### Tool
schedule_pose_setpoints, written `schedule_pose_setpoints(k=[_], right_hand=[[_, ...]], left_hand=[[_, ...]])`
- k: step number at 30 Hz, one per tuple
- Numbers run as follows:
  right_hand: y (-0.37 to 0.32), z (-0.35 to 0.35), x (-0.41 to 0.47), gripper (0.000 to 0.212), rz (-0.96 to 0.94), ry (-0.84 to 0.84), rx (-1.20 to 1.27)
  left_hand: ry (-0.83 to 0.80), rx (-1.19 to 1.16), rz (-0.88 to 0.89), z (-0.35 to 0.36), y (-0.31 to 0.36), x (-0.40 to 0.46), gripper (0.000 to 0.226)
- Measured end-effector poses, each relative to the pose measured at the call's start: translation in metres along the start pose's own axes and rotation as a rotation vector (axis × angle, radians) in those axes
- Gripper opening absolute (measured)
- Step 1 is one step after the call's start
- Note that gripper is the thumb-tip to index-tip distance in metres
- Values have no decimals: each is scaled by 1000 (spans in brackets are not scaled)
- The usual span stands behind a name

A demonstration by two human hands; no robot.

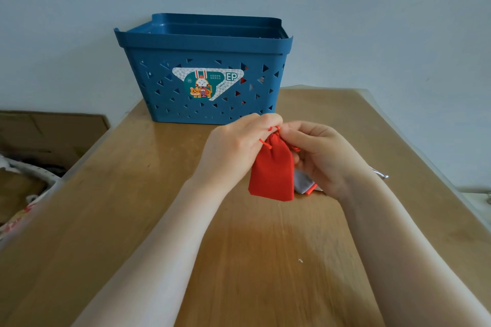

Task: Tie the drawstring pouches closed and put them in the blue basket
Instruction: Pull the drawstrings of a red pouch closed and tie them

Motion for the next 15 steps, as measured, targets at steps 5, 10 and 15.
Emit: schedule_pose_setpoints(k=[5,10,15], right_hand=[[3,-2,0,11,81,-39,72],[7,-3,2,22,147,-21,154],[8,-4,4,31,209,-7,170]], left_hand=[[14,-26,-30,-1,0,1,8],[-47,-9,-3,2,-2,1,3],[-72,-41,0,2,0,2,3]])
Point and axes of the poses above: each hand's wrist, its own x-axis towards the middle knuckle, its own z-axis out of the palm, y = z × x, the point moved 4 cm from there along x, towards the middle knuckle, and after that the axes turned 5 degrees about x, right-handed, at the moved point
